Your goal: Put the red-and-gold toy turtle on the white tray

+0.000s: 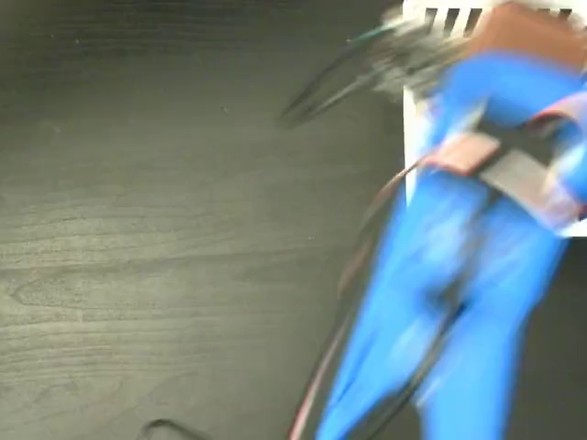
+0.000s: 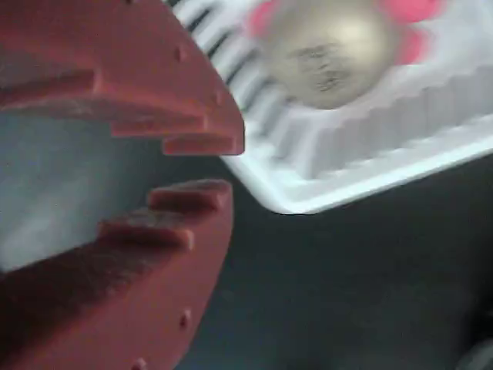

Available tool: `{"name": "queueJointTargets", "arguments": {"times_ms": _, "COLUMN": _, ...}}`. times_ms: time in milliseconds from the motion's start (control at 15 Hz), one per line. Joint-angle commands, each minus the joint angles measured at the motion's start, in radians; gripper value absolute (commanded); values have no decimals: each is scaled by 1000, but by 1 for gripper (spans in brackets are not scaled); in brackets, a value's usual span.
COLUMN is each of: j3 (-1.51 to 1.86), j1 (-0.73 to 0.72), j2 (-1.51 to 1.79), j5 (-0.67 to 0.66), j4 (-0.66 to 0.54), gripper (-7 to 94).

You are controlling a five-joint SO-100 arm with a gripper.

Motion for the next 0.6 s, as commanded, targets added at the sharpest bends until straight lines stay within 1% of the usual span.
{"name": "queueJointTargets", "arguments": {"times_ms": 0, "j3": 218, "j1": -189, "j2": 304, "j5": 75, "j4": -46, "gripper": 0}}
{"name": "queueJointTargets", "arguments": {"times_ms": 133, "j3": 433, "j1": -330, "j2": 503, "j5": 98, "j4": -72, "gripper": 0}}
{"name": "queueJointTargets", "arguments": {"times_ms": 267, "j3": 726, "j1": -420, "j2": 723, "j5": 64, "j4": -130, "gripper": 0}}
{"name": "queueJointTargets", "arguments": {"times_ms": 400, "j3": 1003, "j1": -457, "j2": 893, "j5": 35, "j4": -181, "gripper": 0}}
{"name": "queueJointTargets", "arguments": {"times_ms": 533, "j3": 1172, "j1": -483, "j2": 1019, "j5": 21, "j4": -172, "gripper": 0}}
